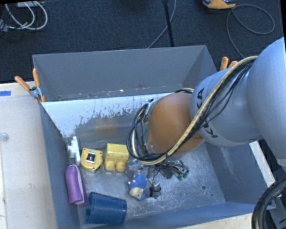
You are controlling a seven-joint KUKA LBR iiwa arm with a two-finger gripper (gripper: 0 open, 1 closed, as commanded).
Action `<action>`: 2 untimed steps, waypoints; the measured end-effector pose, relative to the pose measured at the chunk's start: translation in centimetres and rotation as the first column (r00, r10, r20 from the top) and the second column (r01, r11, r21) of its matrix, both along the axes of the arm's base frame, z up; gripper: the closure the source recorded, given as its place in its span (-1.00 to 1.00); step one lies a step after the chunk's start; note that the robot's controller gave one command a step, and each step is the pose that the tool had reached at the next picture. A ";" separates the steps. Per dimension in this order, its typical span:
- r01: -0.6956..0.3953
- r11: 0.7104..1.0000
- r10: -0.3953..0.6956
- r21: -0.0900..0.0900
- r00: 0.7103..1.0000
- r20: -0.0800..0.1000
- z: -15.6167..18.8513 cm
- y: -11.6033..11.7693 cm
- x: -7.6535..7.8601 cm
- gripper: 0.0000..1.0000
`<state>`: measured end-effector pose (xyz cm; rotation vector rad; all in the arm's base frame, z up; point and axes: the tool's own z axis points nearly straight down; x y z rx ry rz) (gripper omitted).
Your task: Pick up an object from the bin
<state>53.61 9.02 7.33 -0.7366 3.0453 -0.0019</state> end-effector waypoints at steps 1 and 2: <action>0.001 1.000 -0.001 0.000 1.000 0.000 0.0 0.0 0.0 1.00; 0.002 1.000 -0.002 0.000 1.000 0.000 0.0 0.0 0.0 1.00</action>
Offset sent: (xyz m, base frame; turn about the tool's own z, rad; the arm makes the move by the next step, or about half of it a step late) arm 0.0000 0.0000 0.0000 0.0000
